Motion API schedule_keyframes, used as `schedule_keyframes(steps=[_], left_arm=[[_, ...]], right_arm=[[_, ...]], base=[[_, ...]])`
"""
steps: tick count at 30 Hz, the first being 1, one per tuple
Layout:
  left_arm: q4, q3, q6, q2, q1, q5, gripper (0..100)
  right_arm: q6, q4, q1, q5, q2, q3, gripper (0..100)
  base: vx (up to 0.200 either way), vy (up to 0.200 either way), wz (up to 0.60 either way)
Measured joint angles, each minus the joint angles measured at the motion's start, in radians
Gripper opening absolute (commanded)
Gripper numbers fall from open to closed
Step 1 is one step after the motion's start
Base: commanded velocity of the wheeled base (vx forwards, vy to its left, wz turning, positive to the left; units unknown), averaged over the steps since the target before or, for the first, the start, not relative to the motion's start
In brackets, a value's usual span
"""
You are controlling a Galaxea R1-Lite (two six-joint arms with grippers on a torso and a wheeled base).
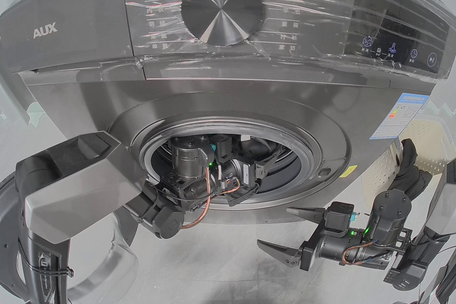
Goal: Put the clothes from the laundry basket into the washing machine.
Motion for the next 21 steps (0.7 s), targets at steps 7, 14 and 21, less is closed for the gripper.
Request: schedule_keyframes(steps=[7, 14, 21], left_arm=[[-0.032, -0.074, -0.002, 0.093, 0.007, 0.043, 0], [-0.064, -0.19, 0.0, 0.169, 0.021, 0.107, 0], [-0.087, -0.346, 0.016, 0.25, 0.051, 0.18, 0]], right_arm=[[0.001, 0.0, 0.0, 0.001, 0.0, 0.0, 100], [0.001, 0.0, 0.0, 0.001, 0.0, 0.0, 100], [0.001, 0.0, 0.0, 0.001, 0.0, 0.0, 100]], base=[[0.0, 0.0, 0.0], [0.0, 0.0, 0.0], [0.0, 0.0, 0.0]])
